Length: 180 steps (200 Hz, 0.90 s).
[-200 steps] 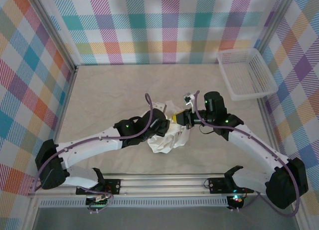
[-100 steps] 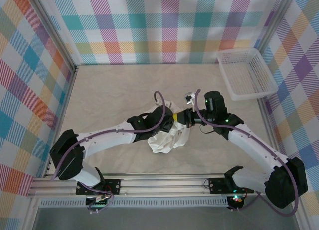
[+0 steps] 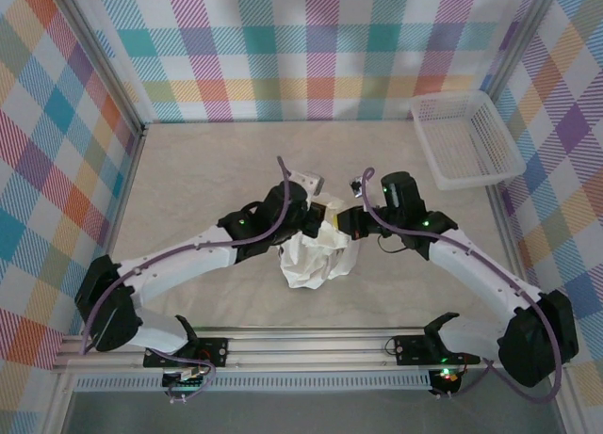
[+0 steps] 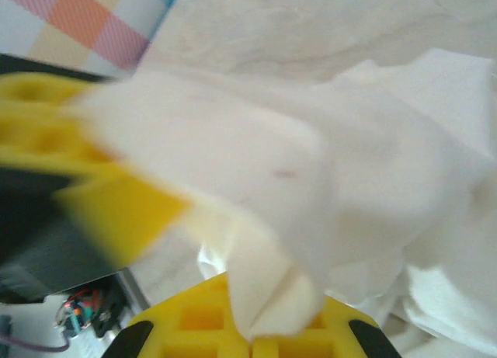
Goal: Fold the inside-out t-shirt
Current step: Turn the T-shirt inside out at the center of the table.
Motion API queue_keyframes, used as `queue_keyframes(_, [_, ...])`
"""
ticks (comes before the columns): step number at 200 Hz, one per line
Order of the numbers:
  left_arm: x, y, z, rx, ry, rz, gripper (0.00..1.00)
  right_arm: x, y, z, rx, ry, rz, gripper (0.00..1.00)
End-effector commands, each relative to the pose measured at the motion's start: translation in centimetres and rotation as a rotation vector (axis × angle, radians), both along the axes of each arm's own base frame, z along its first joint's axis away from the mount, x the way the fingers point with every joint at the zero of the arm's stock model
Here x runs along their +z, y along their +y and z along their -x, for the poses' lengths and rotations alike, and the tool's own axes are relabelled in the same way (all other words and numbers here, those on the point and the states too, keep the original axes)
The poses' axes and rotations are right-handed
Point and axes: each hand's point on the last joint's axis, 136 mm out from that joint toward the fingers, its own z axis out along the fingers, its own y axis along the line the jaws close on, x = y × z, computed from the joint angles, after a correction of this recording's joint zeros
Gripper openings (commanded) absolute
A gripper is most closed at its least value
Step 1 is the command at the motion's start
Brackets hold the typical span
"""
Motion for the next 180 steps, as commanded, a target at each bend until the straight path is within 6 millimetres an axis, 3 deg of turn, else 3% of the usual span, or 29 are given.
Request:
queue_keyframes(1, [0.9,0.3,1.4,-0.098,0.04,0.035,0.0,-1.2,-1.3,-1.1,-0.083,0.023,0.103,0.01])
queue_keyframes(28, [0.4,1.2,2.3,-0.134,0.109,0.018,0.0,-1.9,-2.3,-1.7,-0.136,0.021,0.153,0.01])
queue_keyframes(43, [0.9,1.3,3.0,-0.18,0.153,0.05,0.0,-2.6,-3.0,-2.0,-0.167,0.02,0.198,0.11])
queue_keyframes(77, [2.6,5.2,2.8,-0.101,0.148,-0.002,0.0,-8.3,-11.0,-3.4,-0.427,0.066,0.615,0.18])
queue_keyframes(91, [3.6,6.5,2.9,-0.092,0.14,0.041,0.0,-9.3,-12.2,-3.2,-0.442,0.09,0.685,0.27])
queue_keyframes(105, [4.2,7.6,2.9,-0.072,0.142,0.077,0.0,-8.6,-10.3,-3.0,-0.373,0.09,0.601,0.41])
queue_keyframes(115, [4.2,8.1,2.8,-0.055,0.148,0.087,0.0,-7.5,-7.9,-2.8,-0.291,0.082,0.483,0.45])
queue_keyframes(130, [3.9,8.8,2.3,-0.011,0.156,0.086,0.0,-4.8,-3.6,-1.9,-0.137,0.076,0.257,0.4])
queue_keyframes(146, [3.5,10.2,1.6,0.075,0.161,0.063,0.0,0.1,1.2,0.0,0.08,0.071,-0.03,0.32])
queue_keyframes(162, [2.6,14.1,0.9,0.274,0.164,-0.003,0.0,5.4,4.2,2.2,0.264,0.05,-0.26,0.33])
queue_keyframes(180, [1.1,21.7,0.9,0.617,0.16,-0.1,0.0,9.8,4.9,2.9,0.329,0.001,-0.378,0.47])
